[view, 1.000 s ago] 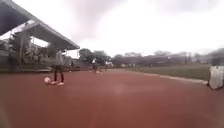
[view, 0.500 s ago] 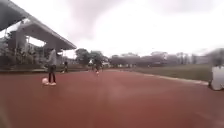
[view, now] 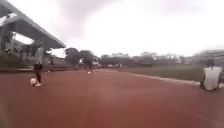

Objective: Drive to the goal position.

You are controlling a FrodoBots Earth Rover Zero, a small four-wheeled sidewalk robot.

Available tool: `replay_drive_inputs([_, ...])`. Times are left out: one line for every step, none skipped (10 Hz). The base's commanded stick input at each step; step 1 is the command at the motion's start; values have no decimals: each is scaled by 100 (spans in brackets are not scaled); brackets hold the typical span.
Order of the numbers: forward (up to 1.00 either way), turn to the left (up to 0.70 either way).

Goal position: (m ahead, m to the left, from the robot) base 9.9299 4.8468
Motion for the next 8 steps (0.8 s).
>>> replay_drive_inputs([50, -48])
replay_drive_inputs([50, -48])
replay_drive_inputs([50, -48])
replay_drive_inputs([50, -48])
replay_drive_inputs([50, -48])
replay_drive_inputs([50, -48])
replay_drive_inputs([50, -32])
replay_drive_inputs([50, -1])
